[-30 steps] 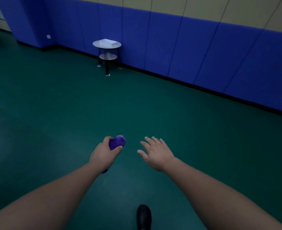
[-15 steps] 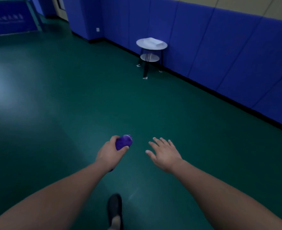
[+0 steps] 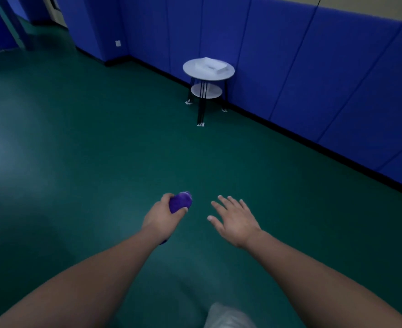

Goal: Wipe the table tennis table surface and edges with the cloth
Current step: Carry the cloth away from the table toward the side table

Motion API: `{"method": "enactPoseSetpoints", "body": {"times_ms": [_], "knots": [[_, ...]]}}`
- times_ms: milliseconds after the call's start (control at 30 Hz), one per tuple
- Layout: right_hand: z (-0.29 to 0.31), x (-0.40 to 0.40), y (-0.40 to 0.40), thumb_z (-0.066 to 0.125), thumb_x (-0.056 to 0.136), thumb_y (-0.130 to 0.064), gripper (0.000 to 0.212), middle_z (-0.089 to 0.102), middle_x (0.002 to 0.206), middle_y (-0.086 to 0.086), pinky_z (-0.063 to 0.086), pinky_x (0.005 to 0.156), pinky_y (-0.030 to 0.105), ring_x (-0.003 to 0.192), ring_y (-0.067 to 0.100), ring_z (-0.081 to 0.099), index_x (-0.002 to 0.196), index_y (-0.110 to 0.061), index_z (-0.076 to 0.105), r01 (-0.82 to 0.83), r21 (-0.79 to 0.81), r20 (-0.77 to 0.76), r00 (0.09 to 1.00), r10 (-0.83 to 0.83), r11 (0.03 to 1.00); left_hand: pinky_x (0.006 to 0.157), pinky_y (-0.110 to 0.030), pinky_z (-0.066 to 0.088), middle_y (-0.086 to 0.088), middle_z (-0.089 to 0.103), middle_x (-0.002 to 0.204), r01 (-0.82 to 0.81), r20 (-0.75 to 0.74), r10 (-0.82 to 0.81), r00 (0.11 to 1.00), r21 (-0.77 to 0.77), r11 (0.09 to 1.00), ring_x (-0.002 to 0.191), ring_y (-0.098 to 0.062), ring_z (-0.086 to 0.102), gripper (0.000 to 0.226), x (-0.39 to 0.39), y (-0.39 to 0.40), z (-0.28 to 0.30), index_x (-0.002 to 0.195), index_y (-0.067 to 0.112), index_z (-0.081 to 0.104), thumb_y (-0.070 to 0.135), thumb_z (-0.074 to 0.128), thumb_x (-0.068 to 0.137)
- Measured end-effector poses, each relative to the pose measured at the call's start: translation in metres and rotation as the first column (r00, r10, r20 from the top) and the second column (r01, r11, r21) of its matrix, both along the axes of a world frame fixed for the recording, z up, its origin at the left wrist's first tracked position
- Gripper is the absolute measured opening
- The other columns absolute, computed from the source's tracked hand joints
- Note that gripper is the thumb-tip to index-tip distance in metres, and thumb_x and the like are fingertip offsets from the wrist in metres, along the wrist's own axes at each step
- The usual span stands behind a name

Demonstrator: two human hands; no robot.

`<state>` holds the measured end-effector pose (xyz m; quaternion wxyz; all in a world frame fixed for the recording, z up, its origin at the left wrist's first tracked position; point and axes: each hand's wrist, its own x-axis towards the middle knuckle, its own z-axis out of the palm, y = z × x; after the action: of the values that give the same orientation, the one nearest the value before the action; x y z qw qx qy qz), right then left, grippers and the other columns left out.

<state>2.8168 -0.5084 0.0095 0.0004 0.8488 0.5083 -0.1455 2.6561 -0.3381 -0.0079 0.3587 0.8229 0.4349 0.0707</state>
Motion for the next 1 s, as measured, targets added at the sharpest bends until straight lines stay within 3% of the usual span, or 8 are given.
{"method": "enactPoseSetpoints", "body": {"times_ms": [233,567,667,767,900,1000], "knots": [[-0.032,0.178,0.133,0.017,0.102,-0.063,0.067,0.011,0.168,0.000,0.003,0.125,0.047,0.154,0.022,0.007,0.159,-0.027,0.020,0.003,-0.014,-0.027,1.000,-0.003,1.000,0.082,-0.033,0.048,0.006,0.062,0.109,0.005,-0.008,-0.006,1.000,-0.035,0.999,0.094,-0.019,0.061,0.056,0.181,0.129,-0.026,0.130,0.033,0.046,0.062,0.060,0.083],[-0.012,0.410,0.327,0.016,0.102,-0.062,0.068,0.009,0.168,0.001,0.002,0.124,0.047,0.155,0.023,0.005,0.160,-0.026,0.018,-0.079,-0.029,-0.043,0.996,0.078,0.996,0.076,-0.033,0.047,0.006,0.062,0.103,-0.151,0.018,0.152,0.988,-0.064,0.986,0.087,-0.018,0.062,0.053,0.376,0.317,-0.004,0.126,0.033,0.047,0.062,0.062,0.084],[-0.014,0.462,0.389,0.016,0.102,-0.062,0.068,0.009,0.168,0.001,0.002,0.124,0.045,0.155,0.023,0.005,0.160,-0.026,0.017,-0.083,-0.018,-0.056,0.995,0.082,0.996,0.081,-0.036,0.051,0.004,0.064,0.104,-0.204,0.058,0.214,0.975,-0.146,0.968,0.088,-0.019,0.064,0.049,0.430,0.377,-0.005,0.126,0.032,0.048,0.058,0.062,0.087],[-0.026,0.509,0.461,0.019,0.102,-0.062,0.070,0.011,0.168,0.001,0.004,0.126,0.041,0.155,0.021,0.007,0.160,-0.023,0.016,-0.049,0.007,-0.130,0.990,0.049,0.999,0.084,-0.038,0.053,0.005,0.063,0.103,-0.237,0.149,0.289,0.946,-0.294,0.926,0.088,-0.018,0.065,0.046,0.495,0.442,-0.015,0.131,0.029,0.049,0.050,0.063,0.092],[-0.037,0.568,0.568,0.025,0.104,-0.059,0.071,0.020,0.166,0.005,0.012,0.125,0.036,0.153,0.021,0.017,0.160,-0.016,0.018,0.013,0.058,-0.282,0.960,0.004,0.998,0.091,-0.041,0.054,0.003,0.064,0.114,-0.157,0.277,0.316,0.907,-0.474,0.867,0.097,-0.019,0.065,0.037,0.592,0.533,-0.018,0.129,0.029,0.053,0.039,0.064,0.095],[-0.035,0.612,0.645,0.028,0.104,-0.058,0.065,0.034,0.161,0.005,0.024,0.115,0.028,0.148,0.021,0.030,0.158,-0.021,0.025,0.247,0.084,-0.561,0.812,-0.159,0.965,0.090,-0.039,0.054,-0.004,0.067,0.116,-0.095,0.343,0.387,0.856,-0.632,0.769,0.097,-0.020,0.066,0.018,0.664,0.595,-0.010,0.115,0.027,0.059,0.033,0.060,0.098]]}}
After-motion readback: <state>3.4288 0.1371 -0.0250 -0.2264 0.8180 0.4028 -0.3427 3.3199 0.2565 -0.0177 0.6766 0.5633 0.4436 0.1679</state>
